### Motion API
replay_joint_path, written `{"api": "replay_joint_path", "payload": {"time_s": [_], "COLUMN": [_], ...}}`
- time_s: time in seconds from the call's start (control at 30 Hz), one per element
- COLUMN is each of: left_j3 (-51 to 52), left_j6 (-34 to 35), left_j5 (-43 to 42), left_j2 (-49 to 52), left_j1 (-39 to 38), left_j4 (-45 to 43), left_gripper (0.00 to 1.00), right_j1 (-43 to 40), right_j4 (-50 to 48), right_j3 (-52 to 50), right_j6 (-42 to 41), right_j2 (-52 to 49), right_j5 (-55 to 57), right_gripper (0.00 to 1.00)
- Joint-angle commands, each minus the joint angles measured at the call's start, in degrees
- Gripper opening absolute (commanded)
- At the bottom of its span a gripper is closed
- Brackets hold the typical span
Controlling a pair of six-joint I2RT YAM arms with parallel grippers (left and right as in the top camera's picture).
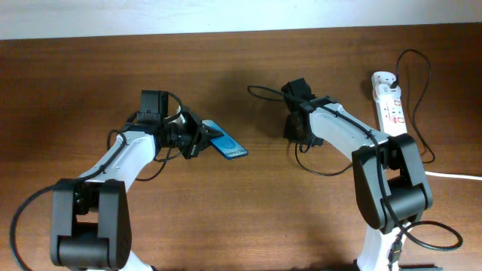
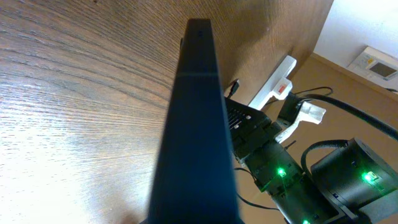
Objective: Plug charger to phone and switch on socket
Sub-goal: 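Bring the cable plug up to the phone's bottom port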
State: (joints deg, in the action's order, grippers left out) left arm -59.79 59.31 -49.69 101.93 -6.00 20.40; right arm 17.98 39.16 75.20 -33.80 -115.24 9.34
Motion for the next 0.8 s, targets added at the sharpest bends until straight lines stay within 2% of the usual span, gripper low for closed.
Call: {"api": "replay_joint_path", "payload": {"time_s": [0.0, 0.17, 0.23, 0.33, 0.37, 0.4, 0.43, 0.47, 0.5, 0.6, 0.67, 0.73, 0.77], "left_j3": [-1.16, -1.16, -1.16, -1.16, -1.16, -1.16, -1.16, -1.16, -1.16, -1.16, -1.18, -1.18, -1.16], "left_j6": [-1.14, -1.14, -1.11, -1.86, -4.11, -6.27, -5.66, -3.13, -1.18, 1.79, 7.08, 13.60, 14.71], "left_j5": [-1.57, -1.57, -1.57, -2.32, -6.12, -12.24, -16.65, -17.42, -17.42, -20.39, -21.53, -22.18, -22.67], "left_j2": [0.07, 0.07, 0.07, 0.07, 0.07, 0.09, 0.09, 0.09, 0.09, 0.09, 0.09, 0.09, 0.09], "left_j1": [0.02, 0.04, 0.02, 0.33, 1.33, 2.89, 4.44, 5.16, 5.31, 5.27, 5.27, 5.27, 5.27], "left_j4": [-0.13, -0.11, -0.09, -1.03, -4.20, -11.72, -21.62, -27.10, -31.43, -36.89, -43.95, -52.28, -53.18], "left_gripper": [0.03, 0.00, 0.00, 0.00, 0.00, 0.00, 0.00, 0.00, 0.00, 0.00, 0.00, 0.00, 0.00], "right_j1": [0.07, 0.07, 0.04, -0.48, -0.48, -0.57, -0.83, -0.85, -0.79, 0.17, 2.21, 4.76, 6.69], "right_j4": [-0.68, -0.17, 0.00, 0.76, 3.15, 5.62, 9.20, 12.68, 15.56, 19.80, 16.72, 6.05, -0.20], "right_j3": [-0.02, -0.02, 0.09, 1.88, 3.13, 3.50, 3.50, 3.50, 3.48, 2.29, -3.30, -8.41, -10.05], "right_j6": [1.03, 1.01, 1.03, 8.41, 11.76, 14.05, 15.63, 15.85, 16.61, 24.39, 23.93, 19.87, 19.80], "right_j2": [-1.25, -1.25, -1.05, 3.15, 6.73, 11.13, 17.35, 23.06, 27.96, 36.70, 39.06, 39.19, 39.12], "right_j5": [3.56, 2.19, -3.10, -21.33, -27.76, -31.56, -33.33, -33.35, -34.93, -51.54, -51.60, -51.56, -51.54], "right_gripper": [0.24, 0.04, 0.04, 0.04, 0.04, 0.04, 0.04, 0.04, 0.04, 0.04, 0.04, 0.04, 0.04]}}
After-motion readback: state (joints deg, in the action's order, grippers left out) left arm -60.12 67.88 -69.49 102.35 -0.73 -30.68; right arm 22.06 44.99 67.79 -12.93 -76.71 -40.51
